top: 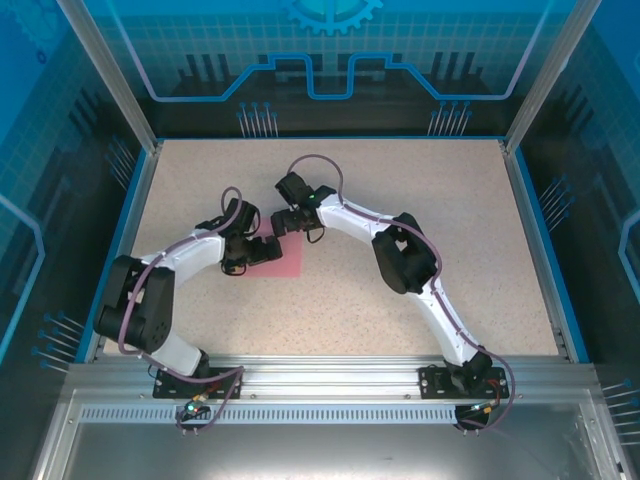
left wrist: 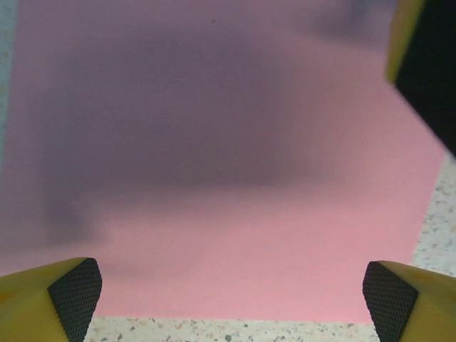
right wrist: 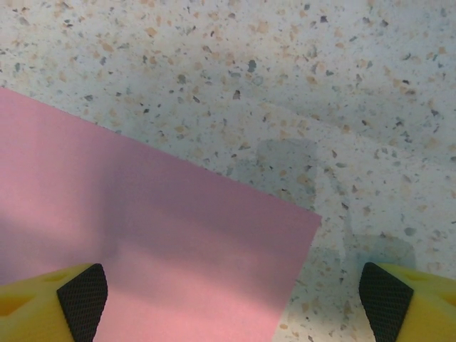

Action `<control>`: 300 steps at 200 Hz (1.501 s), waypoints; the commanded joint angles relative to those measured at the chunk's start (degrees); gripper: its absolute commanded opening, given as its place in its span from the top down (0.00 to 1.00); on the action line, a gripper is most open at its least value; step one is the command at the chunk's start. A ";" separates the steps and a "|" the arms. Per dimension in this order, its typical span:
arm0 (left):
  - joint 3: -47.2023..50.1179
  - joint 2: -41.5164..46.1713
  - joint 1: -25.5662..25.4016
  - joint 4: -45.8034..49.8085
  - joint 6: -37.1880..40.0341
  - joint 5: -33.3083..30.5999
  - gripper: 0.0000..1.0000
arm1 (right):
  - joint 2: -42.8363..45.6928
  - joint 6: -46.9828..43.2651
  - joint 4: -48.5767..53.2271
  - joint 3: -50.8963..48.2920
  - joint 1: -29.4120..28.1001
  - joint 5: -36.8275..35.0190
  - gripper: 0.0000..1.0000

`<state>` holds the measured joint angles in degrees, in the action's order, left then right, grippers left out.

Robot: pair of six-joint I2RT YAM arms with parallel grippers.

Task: Fold a paper plane with a square sheet of paper (fold left side to right side)
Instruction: Pick up the square sheet of paper from the center of the table.

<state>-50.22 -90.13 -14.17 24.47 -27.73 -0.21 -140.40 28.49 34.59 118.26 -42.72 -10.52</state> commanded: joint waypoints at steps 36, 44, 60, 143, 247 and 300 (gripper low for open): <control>1.19 -1.54 -0.33 -2.12 -2.14 0.30 0.01 | -2.23 0.46 5.59 2.25 -1.66 4.10 0.14; 1.50 -1.54 -0.33 -2.25 -2.16 0.34 0.02 | -2.41 0.67 6.04 2.31 -1.91 5.12 0.15; 2.03 -1.53 -0.33 -2.41 -2.33 0.43 0.01 | -2.73 1.50 7.03 2.24 -2.45 6.42 0.15; 2.66 -1.58 -0.50 -3.41 -2.61 0.95 0.02 | -2.42 1.96 7.04 1.50 -4.58 13.84 0.25; 2.44 -4.22 -1.54 -4.87 -3.12 1.44 0.02 | -2.12 2.52 6.02 1.35 -5.53 18.56 0.33; 2.05 -4.05 -1.82 -4.52 -2.84 1.40 0.01 | -1.85 2.45 5.58 1.63 -5.43 20.92 0.48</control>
<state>-48.49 -92.31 -15.20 19.77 -30.06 -0.64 -140.84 30.02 38.57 119.48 -43.38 0.89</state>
